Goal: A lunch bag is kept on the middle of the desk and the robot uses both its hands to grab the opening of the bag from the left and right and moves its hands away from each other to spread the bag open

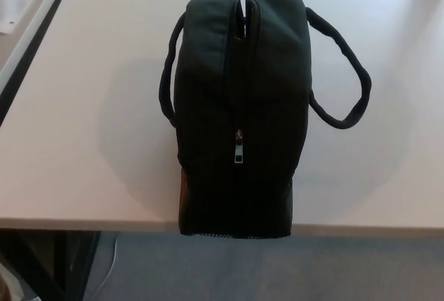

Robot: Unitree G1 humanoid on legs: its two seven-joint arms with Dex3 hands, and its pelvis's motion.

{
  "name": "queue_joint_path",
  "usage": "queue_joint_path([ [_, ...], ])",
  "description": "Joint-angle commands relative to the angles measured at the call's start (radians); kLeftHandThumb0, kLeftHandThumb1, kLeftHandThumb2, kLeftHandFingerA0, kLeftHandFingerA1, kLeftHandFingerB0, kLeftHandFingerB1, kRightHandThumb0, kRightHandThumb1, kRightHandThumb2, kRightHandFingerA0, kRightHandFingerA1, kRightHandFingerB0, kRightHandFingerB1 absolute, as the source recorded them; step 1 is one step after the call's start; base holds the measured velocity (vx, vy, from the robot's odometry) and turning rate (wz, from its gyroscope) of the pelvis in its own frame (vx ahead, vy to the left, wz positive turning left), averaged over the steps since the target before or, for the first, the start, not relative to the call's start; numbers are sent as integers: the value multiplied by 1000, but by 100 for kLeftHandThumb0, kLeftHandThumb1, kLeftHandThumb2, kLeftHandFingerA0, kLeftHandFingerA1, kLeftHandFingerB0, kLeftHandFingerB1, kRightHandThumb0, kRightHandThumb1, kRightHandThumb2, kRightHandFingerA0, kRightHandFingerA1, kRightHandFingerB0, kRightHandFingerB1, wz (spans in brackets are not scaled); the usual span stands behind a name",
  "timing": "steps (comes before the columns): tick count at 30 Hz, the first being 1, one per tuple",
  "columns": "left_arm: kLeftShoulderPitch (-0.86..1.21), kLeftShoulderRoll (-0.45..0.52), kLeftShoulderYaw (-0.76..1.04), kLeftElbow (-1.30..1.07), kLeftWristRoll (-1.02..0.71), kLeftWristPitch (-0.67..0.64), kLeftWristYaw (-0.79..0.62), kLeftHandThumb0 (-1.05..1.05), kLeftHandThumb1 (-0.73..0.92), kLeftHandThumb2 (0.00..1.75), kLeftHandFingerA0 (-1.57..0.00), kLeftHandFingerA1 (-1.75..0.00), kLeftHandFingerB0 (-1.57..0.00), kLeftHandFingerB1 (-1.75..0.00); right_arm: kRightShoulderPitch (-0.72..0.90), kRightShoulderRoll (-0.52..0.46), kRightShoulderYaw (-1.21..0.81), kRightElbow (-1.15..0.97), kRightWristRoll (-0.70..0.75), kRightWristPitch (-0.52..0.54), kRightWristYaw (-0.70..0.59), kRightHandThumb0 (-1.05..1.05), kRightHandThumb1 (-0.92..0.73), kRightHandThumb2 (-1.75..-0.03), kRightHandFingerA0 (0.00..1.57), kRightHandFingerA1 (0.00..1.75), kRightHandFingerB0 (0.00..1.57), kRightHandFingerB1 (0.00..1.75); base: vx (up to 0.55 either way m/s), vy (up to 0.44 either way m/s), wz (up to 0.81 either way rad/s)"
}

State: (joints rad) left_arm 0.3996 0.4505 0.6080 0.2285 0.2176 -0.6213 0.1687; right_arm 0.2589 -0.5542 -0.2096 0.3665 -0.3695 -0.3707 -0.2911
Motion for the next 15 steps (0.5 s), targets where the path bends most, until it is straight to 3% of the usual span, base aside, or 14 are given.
queue_joint_path([
  [1,-337,324,175,60,175,-357,264,4,40,90,-18,-51,-6,-46,-258,-232,-203,-71,-50,-172,-205,-9,-60,-75,8,33,9,30,0,0,0],
  [4,-453,383,133,98,258,-365,325,-9,42,90,-19,-51,-12,-48,-358,-263,-179,-46,-74,-189,-211,-4,-58,-77,9,31,9,29,0,0,0],
  [5,-500,401,109,104,287,-365,342,-9,45,93,-10,-48,-11,-48,-403,-275,-158,-44,-83,-178,-194,-2,-43,-97,0,45,4,45,0,0,0],
  [6,-557,425,71,110,308,-367,341,-11,62,63,-20,-30,-21,-31,-467,-291,-124,-34,-100,-165,-172,0,-43,-96,3,46,5,45,0,0,0],
  [9,-636,438,15,113,365,-360,369,-12,60,63,-24,-31,-23,-31,-559,-311,-60,-5,-127,-182,-132,-2,-41,-94,5,48,3,45,0,0,0],
  [10,-661,439,-14,116,387,-349,375,-12,57,68,-28,-33,-22,-33,-598,-319,-31,18,-136,-203,-114,-5,-55,-63,16,34,13,29,0,0,0],
  [11,-691,453,-69,116,453,-328,397,-7,58,65,-29,-33,-19,-33,-661,-330,14,53,-133,-242,-63,-11,-54,-56,19,31,14,30,0,0,0],
  [12,-701,461,-90,119,480,-322,409,-7,58,65,-29,-33,-19,-33,-682,-334,30,68,-130,-257,-47,-11,-54,-56,19,31,14,30,0,0,0],
  [13,-758,499,-211,148,635,-274,512,6,44,60,-28,-33,-21,-32,-767,-345,95,101,-178,-315,-30,-15,-57,-57,25,33,15,29,0,0,0],
  [15,-833,525,-335,210,754,-272,604,12,42,56,-32,-33,-17,-32,-878,-344,167,154,-221,-376,-9,-14,-57,-58,24,33,19,29,0,0,0],
])
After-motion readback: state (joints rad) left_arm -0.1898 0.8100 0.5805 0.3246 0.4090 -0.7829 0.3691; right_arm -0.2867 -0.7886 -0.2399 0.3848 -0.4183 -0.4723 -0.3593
